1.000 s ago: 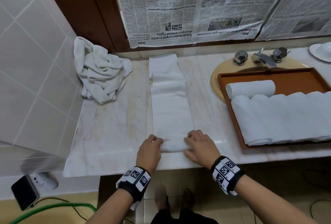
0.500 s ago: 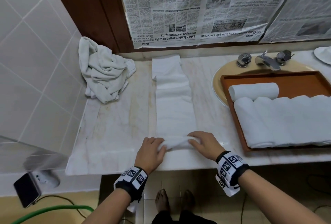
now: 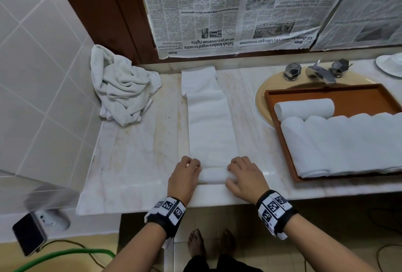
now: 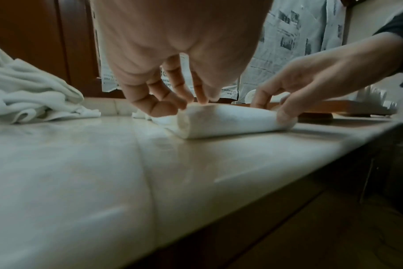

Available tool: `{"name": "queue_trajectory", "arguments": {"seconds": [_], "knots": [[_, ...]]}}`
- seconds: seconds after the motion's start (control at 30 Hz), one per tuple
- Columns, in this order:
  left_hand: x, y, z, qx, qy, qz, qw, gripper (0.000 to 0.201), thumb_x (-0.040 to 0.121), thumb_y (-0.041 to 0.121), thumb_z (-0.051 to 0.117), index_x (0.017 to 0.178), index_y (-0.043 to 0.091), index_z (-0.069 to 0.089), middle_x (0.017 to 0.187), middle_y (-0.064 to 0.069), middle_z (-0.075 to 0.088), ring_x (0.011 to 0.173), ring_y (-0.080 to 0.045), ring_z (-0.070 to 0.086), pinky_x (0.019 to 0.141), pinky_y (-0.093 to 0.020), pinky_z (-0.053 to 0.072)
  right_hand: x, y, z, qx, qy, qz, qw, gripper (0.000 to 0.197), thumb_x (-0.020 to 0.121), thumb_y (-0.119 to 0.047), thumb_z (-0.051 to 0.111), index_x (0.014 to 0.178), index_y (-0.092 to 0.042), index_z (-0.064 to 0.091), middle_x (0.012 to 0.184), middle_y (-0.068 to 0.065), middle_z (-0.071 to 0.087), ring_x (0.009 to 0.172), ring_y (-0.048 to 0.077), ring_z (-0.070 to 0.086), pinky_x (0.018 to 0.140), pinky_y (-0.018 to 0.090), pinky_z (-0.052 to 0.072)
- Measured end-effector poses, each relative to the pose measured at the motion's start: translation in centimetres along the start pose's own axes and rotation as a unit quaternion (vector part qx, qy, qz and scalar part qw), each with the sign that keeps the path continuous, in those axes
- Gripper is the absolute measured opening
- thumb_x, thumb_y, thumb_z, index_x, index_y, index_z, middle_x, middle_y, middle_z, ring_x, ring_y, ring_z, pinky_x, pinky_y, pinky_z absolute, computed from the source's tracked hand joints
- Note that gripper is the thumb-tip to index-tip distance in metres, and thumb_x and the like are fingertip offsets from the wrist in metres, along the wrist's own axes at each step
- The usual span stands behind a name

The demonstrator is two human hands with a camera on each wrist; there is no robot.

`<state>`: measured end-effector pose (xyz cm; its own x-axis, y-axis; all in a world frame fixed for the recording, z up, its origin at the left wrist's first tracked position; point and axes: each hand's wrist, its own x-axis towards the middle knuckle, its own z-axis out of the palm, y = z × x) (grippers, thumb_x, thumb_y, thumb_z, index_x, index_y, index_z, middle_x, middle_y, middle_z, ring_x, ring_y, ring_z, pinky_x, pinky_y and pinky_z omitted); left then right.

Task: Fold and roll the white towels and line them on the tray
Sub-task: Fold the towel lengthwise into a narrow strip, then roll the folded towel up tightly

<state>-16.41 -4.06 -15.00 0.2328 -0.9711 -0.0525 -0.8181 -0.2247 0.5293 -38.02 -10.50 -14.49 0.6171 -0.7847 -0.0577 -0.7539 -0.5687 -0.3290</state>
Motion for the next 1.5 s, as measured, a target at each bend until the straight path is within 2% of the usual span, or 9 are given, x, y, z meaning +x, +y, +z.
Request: {"name": "queue_trajectory", "arguments": {"seconds": [0.2, 0.5, 0.7, 0.8, 0.93, 1.07, 1.23, 1.4, 1.5], "knots": [[-1.3, 0.0, 1.2, 0.09, -0.03, 0.105, 0.99, 0.048, 0.084, 0.061, 0.051, 0.117, 0.029, 0.061, 0.116, 0.008, 0.059, 0.101, -0.023, 0.053, 0.064, -0.035, 0.054, 0.7, 0.2, -0.5, 0.012, -0.054, 0.012, 0.998, 0.032, 0.078, -0.023, 0.066, 0.108, -0.011, 0.065, 0.109, 0.004, 0.059, 0.1, 0.026, 0.056, 0.079, 0.037, 0.047], [-0.8, -0.5, 0.3, 0.0, -0.08, 0.032, 0.996, 0.051, 0.096, 0.055, 0.052, 0.14, 0.029, 0.051, 0.118, 0.003, 0.061, 0.11, -0.02, 0.047, 0.094, -0.028, 0.039, 2.4, 1.4, -2.3, 0.149, -0.153, 0.081, 0.974, 0.04, 0.099, -0.034, 0.05, 0.132, -0.012, 0.056, 0.129, 0.006, 0.06, 0.119, 0.024, 0.053, 0.1, 0.029, 0.037], [0.1, -0.3, 0.0, 0.002, -0.105, 0.015, 0.994, 0.042, 0.096, 0.048, 0.055, 0.127, 0.021, 0.064, 0.121, -0.002, 0.047, 0.107, -0.021, 0.044, 0.098, -0.032, 0.039, 2.0, 1.4, -2.0, 0.187, -0.119, 0.107, 0.969, 0.022, 0.097, -0.039, 0.053, 0.113, -0.023, 0.049, 0.091, 0.002, 0.058, 0.085, 0.023, 0.055, 0.077, 0.033, 0.043], [0.4, 0.0, -0.6, 0.023, -0.14, -0.025, 0.989, 0.047, 0.096, 0.058, 0.047, 0.118, 0.021, 0.064, 0.113, -0.001, 0.055, 0.106, -0.02, 0.051, 0.091, -0.034, 0.044, 1.8, 1.2, -1.5, 0.147, -0.088, 0.102, 0.98, 0.02, 0.098, -0.041, 0.05, 0.112, -0.027, 0.051, 0.103, 0.0, 0.05, 0.086, 0.024, 0.056, 0.081, 0.035, 0.046], [0.8, 0.2, -1.2, 0.037, -0.158, -0.069, 0.984, 0.056, 0.093, 0.068, 0.042, 0.089, 0.016, 0.061, 0.089, 0.0, 0.056, 0.089, -0.02, 0.055, 0.075, -0.033, 0.042, 1.7, 0.5, -0.5, 0.012, -0.047, 0.074, 0.996, 0.022, 0.102, -0.036, 0.04, 0.109, -0.02, 0.052, 0.107, 0.002, 0.045, 0.074, 0.028, 0.055, 0.064, 0.036, 0.048], [0.8, 0.0, -0.8, -0.011, -0.145, -0.109, 0.983, 0.058, 0.093, 0.068, 0.044, 0.066, 0.017, 0.044, 0.069, 0.001, 0.052, 0.071, -0.018, 0.052, 0.063, -0.032, 0.036, 1.1, 0.5, -0.5, 0.018, -0.018, -0.012, 1.0, 0.045, 0.091, -0.044, 0.036, 0.108, -0.012, 0.063, 0.112, 0.006, 0.055, 0.098, 0.027, 0.055, 0.071, 0.039, 0.052], [0.4, -0.5, -0.3, -0.019, -0.119, -0.138, 0.983, 0.048, 0.097, 0.062, 0.04, 0.104, 0.018, 0.057, 0.098, 0.001, 0.06, 0.093, -0.02, 0.056, 0.078, -0.034, 0.045, 0.1, 1.0, 0.0, 0.06, -0.048, -0.071, 0.995, 0.047, 0.082, -0.041, 0.051, 0.12, -0.016, 0.062, 0.114, 0.004, 0.058, 0.099, 0.023, 0.057, 0.073, 0.035, 0.056], [-0.2, -0.3, 0.3, 0.042, -0.053, 0.055, 0.996, 0.056, 0.091, 0.068, 0.034, 0.127, 0.03, 0.055, 0.129, 0.007, 0.047, 0.115, -0.018, 0.044, 0.085, -0.037, 0.047, 1.7, 0.8, -0.6, 0.118, -0.083, -0.001, 0.989, 0.042, 0.091, -0.035, 0.053, 0.124, -0.011, 0.063, 0.121, 0.002, 0.051, 0.114, 0.019, 0.044, 0.096, 0.032, 0.042], [-0.7, -1.2, 1.2, 0.037, -0.057, 0.082, 0.994, 0.064, 0.087, 0.075, 0.036, 0.128, 0.03, 0.058, 0.125, 0.008, 0.051, 0.113, -0.017, 0.045, 0.087, -0.034, 0.046, 2.9, 0.6, -1.0, 0.166, -0.103, 0.044, 0.98, 0.031, 0.095, -0.031, 0.053, 0.11, -0.008, 0.067, 0.113, 0.0, 0.047, 0.107, 0.016, 0.042, 0.089, 0.023, 0.034]]}}
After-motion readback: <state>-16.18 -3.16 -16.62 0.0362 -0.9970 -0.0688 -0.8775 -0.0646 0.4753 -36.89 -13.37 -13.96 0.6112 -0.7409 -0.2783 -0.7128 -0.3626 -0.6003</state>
